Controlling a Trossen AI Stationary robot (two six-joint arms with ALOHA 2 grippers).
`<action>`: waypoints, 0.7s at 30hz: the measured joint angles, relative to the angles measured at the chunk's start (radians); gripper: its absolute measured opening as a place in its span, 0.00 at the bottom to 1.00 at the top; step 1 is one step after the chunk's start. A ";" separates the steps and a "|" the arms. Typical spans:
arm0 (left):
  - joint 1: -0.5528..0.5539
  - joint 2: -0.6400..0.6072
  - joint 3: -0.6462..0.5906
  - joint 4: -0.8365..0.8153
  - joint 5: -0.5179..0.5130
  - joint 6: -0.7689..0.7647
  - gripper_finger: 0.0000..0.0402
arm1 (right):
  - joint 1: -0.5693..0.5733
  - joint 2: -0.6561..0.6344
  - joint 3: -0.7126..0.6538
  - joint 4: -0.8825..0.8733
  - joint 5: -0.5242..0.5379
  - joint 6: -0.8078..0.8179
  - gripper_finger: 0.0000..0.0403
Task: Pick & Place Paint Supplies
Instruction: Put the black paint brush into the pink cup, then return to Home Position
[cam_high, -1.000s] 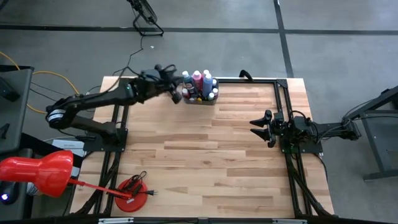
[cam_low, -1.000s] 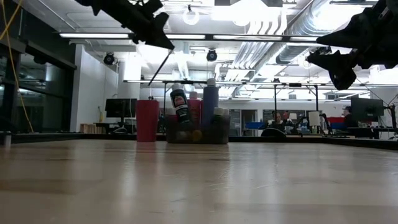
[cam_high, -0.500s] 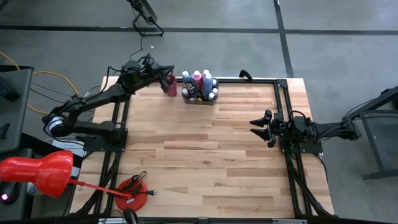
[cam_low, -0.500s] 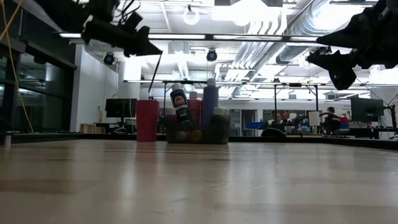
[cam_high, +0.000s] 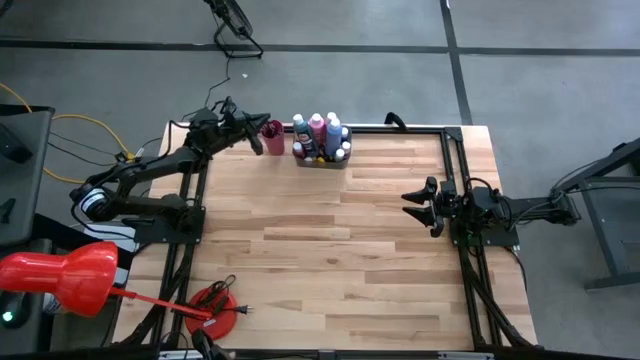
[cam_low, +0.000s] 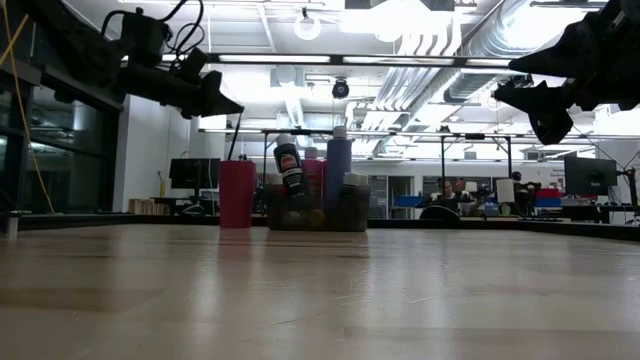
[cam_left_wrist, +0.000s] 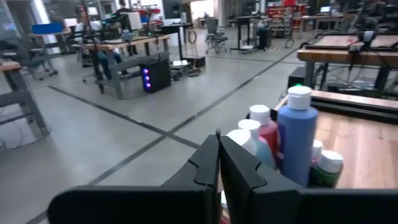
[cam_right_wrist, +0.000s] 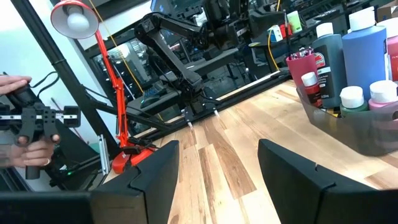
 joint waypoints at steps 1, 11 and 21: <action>0.000 0.000 -0.003 0.001 -0.006 0.000 0.03 | 0.000 0.000 0.000 0.000 0.000 0.000 0.53; 0.000 0.000 -0.005 0.002 -0.010 0.009 0.40 | 0.000 0.000 0.000 0.000 0.000 0.000 0.53; -0.092 -0.003 -0.006 0.262 0.230 -0.082 0.56 | 0.000 0.000 0.000 0.000 0.000 0.000 0.53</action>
